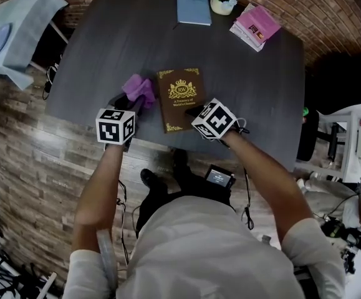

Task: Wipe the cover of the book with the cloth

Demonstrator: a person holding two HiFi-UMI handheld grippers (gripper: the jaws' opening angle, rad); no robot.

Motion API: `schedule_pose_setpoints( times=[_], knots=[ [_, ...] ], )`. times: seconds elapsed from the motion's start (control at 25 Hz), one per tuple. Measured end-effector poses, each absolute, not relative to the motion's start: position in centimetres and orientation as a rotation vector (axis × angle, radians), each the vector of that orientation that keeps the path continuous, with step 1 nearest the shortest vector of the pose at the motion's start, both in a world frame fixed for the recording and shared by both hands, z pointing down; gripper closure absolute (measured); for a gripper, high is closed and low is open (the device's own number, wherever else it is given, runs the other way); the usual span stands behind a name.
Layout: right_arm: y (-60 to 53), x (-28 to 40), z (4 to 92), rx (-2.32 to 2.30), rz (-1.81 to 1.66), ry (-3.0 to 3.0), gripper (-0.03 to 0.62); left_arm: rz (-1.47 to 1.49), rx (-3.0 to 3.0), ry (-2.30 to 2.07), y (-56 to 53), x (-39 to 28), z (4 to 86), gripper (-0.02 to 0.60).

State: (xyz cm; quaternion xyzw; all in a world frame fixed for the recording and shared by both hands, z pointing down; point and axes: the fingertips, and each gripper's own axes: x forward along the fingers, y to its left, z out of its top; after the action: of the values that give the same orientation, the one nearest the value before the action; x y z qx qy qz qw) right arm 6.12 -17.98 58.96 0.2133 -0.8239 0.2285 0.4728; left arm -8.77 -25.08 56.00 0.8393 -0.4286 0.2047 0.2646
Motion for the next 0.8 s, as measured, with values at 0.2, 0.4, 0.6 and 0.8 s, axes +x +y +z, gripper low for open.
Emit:
schedule_pose_setpoints(
  times=[0.2, 0.4, 0.6, 0.8],
  knots=[
    [-17.8, 6.0, 59.1, 0.476, 0.501, -1.97, 0.579, 0.661, 2.288, -1.203, -28.0, -8.5, 56.5, 0.44],
    [-17.9, 6.0, 59.1, 0.482, 0.549, -1.994, 0.579, 0.745, 2.316, -1.245, -30.9, -8.4, 56.7, 0.44],
    [-17.8, 5.9, 59.2, 0.482, 0.531, -1.997, 0.579, 0.837, 2.332, -1.29, -33.3, -8.3, 57.2, 0.44],
    [-17.8, 5.7, 59.4, 0.47, 0.502, -2.0, 0.579, 0.95, 2.361, -1.276, -34.6, -7.1, 58.5, 0.44]
  ],
)
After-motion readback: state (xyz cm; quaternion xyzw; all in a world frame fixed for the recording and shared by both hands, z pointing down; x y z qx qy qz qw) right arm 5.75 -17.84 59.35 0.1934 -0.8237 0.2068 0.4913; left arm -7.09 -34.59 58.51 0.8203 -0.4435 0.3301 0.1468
